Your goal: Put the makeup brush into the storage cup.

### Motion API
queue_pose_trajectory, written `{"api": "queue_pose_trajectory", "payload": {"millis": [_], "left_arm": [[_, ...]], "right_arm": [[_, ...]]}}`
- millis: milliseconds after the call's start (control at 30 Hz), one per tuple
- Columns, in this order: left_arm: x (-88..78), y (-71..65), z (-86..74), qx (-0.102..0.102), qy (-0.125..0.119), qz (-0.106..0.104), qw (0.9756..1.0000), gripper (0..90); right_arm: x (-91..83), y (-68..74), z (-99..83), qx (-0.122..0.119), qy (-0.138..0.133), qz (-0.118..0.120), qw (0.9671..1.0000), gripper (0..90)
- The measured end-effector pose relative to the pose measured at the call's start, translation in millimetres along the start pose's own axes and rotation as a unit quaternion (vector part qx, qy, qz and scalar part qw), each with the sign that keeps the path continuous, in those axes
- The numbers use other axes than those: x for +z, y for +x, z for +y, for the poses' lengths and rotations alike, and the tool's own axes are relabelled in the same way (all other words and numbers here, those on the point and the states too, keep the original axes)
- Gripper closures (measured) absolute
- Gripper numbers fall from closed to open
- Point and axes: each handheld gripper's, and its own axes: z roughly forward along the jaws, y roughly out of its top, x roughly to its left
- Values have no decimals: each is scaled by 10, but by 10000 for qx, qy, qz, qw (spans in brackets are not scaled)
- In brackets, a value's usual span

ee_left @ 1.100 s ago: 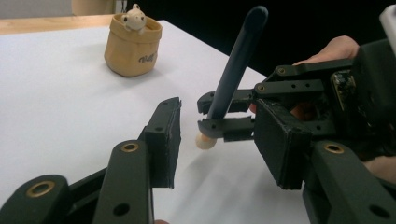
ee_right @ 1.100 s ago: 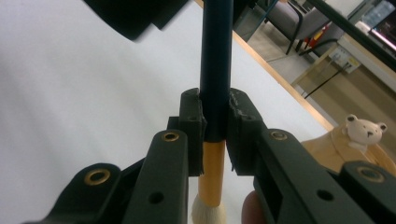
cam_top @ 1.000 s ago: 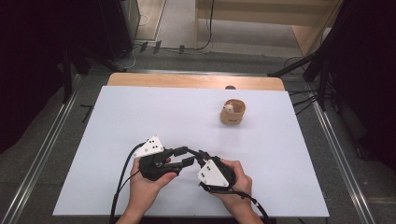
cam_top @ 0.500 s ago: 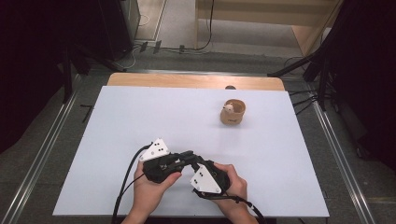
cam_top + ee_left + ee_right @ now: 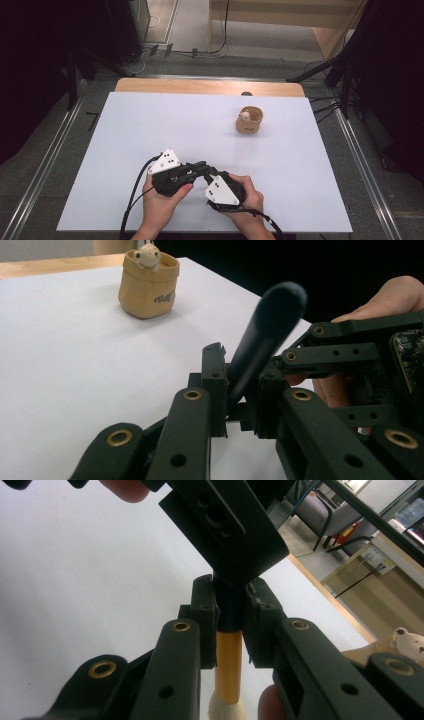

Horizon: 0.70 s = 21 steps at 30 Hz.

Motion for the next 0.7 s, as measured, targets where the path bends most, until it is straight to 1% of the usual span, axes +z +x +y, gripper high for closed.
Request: {"api": "queue_pose_trajectory", "payload": {"millis": [133,167,233,267,300,333,433,467,500,533,567,600,633,667,700], "left_arm": [[-1,3,-4,15,-7,-15,10000,807],[-5,6,-4,-2,-22,-31,10000,807],[-18,13,0,-4,-38,-4,10000,806],[-23,19,1,-13,-61,1,10000,807],[-32,25,3,-16,-69,7,10000,807],[-39,32,5,-16,-69,27,10000,807],[-61,58,9,-40,-126,72,9999,807],[-73,69,11,-37,-136,98,9999,807],[-84,81,12,-35,-165,119,9998,807],[-99,94,14,-30,-175,144,9997,807],[-112,105,15,-47,-208,170,9996,807],[-127,121,16,-46,-240,193,9995,807],[-142,135,18,-58,-279,225,9993,807],[-159,147,20,-71,-310,257,9992,807],[-172,160,21,-78,-357,276,9990,807]], "right_arm": [[6,-9,-6,31,-2,31,10000,772],[13,-12,-10,110,10,17,9999,739],[34,-35,-23,146,59,12,9999,691],[37,-39,-31,235,71,63,9997,669],[42,-49,-43,292,52,83,9995,598],[42,-49,-43,292,52,83,9995,598],[49,-51,-47,375,45,79,9993,490],[42,-57,-48,497,-2,94,9987,438],[42,-57,-48,497,-2,94,9987,438],[26,-73,-50,707,-83,187,9973,398],[26,-73,-50,707,-83,187,9973,398],[17,-86,-54,928,-122,272,9952,369],[-3,-122,-66,1310,-207,408,9903,347],[-17,-132,-71,1463,-217,409,9882,331],[-29,-141,-74,1653,-235,463,9849,318]]}}
